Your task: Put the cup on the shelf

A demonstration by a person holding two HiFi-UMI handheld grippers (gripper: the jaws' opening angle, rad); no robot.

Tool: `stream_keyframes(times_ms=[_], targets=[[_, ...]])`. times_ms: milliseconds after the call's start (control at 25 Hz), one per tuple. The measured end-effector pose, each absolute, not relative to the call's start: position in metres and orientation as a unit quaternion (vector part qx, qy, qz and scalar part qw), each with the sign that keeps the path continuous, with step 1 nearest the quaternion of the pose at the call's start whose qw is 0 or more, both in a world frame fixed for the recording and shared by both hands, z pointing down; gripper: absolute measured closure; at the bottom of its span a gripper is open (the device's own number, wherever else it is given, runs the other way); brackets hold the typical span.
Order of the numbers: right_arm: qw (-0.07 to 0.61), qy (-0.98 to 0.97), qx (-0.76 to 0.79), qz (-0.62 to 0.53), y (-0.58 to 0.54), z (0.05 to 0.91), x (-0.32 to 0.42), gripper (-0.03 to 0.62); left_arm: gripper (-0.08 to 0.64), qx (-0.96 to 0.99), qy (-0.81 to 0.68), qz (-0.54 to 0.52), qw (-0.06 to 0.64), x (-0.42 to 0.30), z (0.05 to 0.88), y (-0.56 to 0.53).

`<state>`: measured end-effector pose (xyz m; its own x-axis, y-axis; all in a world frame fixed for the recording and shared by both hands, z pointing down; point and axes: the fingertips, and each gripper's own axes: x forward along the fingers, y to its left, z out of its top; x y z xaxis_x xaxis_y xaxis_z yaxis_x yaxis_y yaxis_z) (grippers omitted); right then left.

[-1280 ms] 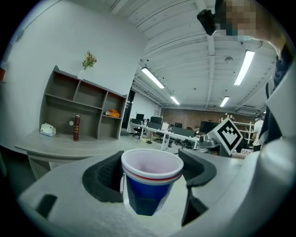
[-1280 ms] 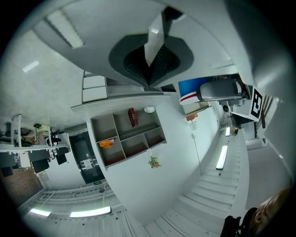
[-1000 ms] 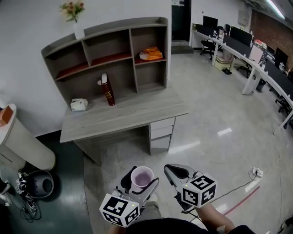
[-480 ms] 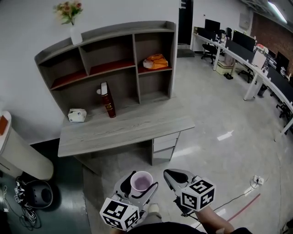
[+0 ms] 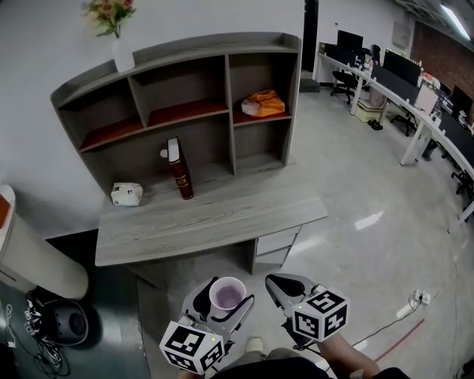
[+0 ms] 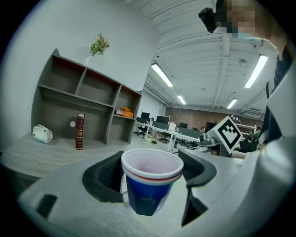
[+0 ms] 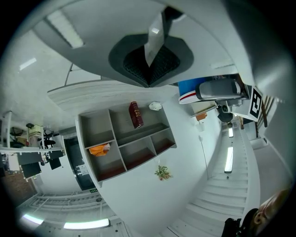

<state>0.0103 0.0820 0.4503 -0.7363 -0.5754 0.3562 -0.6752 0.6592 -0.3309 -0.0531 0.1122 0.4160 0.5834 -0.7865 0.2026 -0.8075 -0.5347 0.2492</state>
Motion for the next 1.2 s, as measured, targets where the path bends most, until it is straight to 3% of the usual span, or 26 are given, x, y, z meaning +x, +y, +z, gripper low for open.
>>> stream_keyframes(times_ms=[1200], targets=[[0.129,-0.933,0.27,0.199,-0.129,0.429,-0.004,0.591,0.196,0.831,-0.537,0.018,0.145,-0.063,0.391,-0.093]])
